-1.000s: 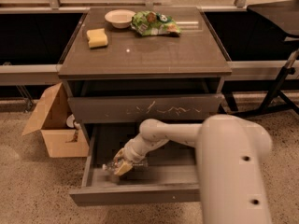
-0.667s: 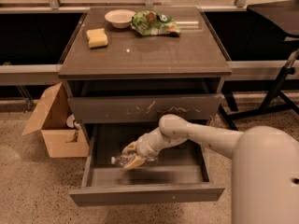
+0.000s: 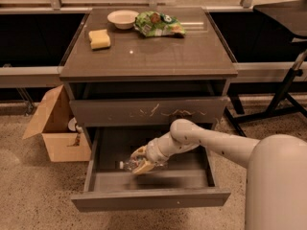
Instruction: Pick water bottle from middle drawer and place on counter
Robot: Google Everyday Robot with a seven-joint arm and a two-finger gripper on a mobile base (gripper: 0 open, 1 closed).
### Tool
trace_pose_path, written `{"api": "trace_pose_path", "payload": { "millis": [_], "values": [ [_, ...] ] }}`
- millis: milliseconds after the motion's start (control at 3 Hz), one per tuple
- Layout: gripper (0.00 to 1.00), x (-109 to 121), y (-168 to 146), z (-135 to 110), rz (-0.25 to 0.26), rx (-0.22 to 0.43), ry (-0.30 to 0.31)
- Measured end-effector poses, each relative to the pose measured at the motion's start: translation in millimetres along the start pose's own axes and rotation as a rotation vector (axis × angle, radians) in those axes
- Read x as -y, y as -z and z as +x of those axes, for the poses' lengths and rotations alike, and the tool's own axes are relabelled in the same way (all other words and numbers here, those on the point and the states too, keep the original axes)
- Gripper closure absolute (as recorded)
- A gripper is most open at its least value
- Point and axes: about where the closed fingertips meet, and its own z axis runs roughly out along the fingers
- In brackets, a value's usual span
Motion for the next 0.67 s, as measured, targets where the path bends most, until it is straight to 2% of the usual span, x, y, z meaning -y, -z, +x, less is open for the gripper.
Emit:
{"api": "trace_pose_path", "payload": {
  "millis": [333,667],
  "values": [
    [1.0,-4,33,-23,0.064,-0.008,0.014],
    [1.0,-13,88,-63,0.181,-0.039,0.036]
  ]
}}
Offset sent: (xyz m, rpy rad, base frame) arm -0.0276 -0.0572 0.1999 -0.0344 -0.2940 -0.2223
